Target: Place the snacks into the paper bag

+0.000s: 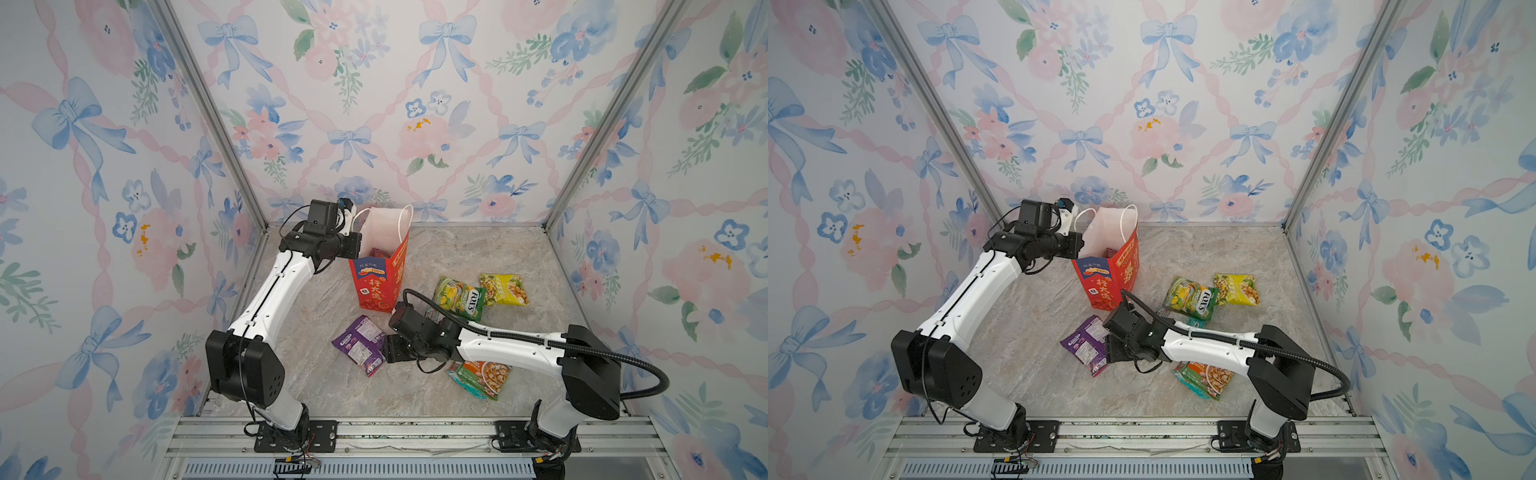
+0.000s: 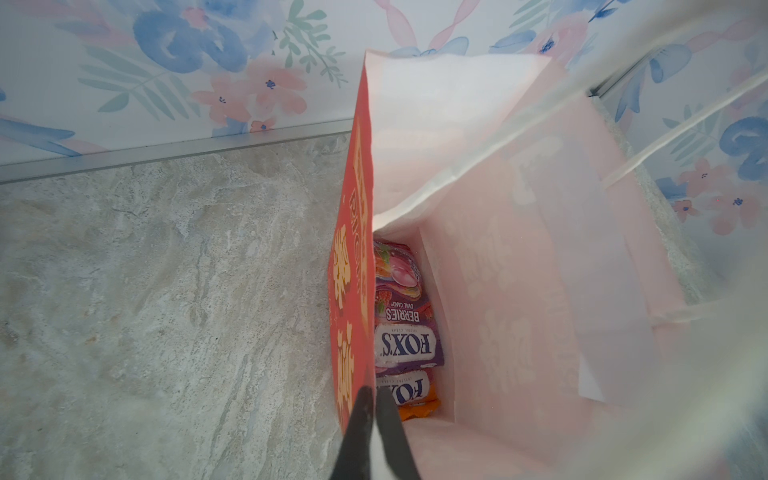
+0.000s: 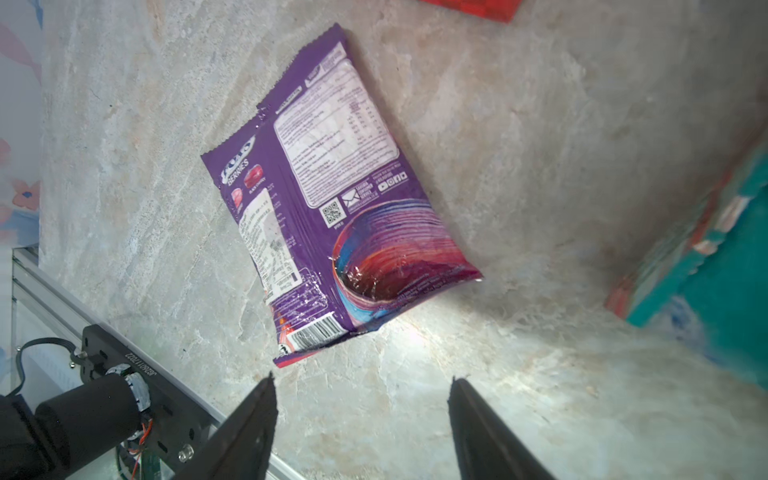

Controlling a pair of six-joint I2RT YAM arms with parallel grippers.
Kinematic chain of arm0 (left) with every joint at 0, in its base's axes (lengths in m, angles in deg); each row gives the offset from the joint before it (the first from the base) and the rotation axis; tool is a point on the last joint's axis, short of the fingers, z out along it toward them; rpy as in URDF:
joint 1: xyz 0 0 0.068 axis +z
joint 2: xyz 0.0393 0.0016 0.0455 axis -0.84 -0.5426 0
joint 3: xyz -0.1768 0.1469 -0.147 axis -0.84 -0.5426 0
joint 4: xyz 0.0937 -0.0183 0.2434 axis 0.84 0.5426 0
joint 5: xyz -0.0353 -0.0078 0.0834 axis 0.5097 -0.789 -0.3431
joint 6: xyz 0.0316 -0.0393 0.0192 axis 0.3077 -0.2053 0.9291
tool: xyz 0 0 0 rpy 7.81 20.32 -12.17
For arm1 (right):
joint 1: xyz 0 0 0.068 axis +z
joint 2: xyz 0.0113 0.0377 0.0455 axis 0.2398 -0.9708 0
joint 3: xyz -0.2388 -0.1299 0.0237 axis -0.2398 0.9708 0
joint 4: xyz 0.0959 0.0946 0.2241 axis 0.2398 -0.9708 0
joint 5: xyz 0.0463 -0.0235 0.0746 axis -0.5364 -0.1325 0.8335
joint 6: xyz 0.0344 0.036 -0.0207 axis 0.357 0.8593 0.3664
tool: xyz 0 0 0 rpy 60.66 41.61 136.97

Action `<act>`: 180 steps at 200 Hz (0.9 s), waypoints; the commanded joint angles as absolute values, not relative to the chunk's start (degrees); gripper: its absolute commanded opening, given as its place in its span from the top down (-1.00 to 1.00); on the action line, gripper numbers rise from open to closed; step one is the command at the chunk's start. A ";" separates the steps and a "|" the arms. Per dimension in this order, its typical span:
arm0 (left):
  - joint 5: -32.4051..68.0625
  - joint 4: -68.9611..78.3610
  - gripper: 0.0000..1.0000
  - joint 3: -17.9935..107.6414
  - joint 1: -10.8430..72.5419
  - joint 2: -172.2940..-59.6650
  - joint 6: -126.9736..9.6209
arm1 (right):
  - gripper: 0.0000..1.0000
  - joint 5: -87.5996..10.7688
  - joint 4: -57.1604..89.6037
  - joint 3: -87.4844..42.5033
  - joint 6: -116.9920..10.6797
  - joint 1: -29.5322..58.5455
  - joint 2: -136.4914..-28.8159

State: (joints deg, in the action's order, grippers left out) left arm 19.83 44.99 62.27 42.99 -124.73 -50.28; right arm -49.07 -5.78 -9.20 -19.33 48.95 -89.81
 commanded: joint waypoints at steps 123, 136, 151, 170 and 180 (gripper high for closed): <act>20.25 45.92 1.00 61.51 43.50 -123.32 -50.38 | -0.29 -41.87 11.12 -0.79 -5.29 45.37 -95.54; 20.32 45.93 1.00 61.48 43.51 -123.36 -50.38 | -0.29 -41.86 11.97 -0.78 -4.86 45.06 -95.94; 20.27 45.93 1.00 61.48 43.43 -123.39 -50.39 | -0.27 -41.80 12.58 -0.95 -4.36 44.88 -96.74; 20.25 45.92 1.00 61.52 43.45 -123.37 -50.34 | -0.25 -41.79 13.66 -0.74 -3.26 44.73 -97.62; 20.24 45.99 1.00 61.51 43.46 -123.35 -50.38 | -0.23 -42.11 14.09 -0.52 -2.71 44.69 -98.01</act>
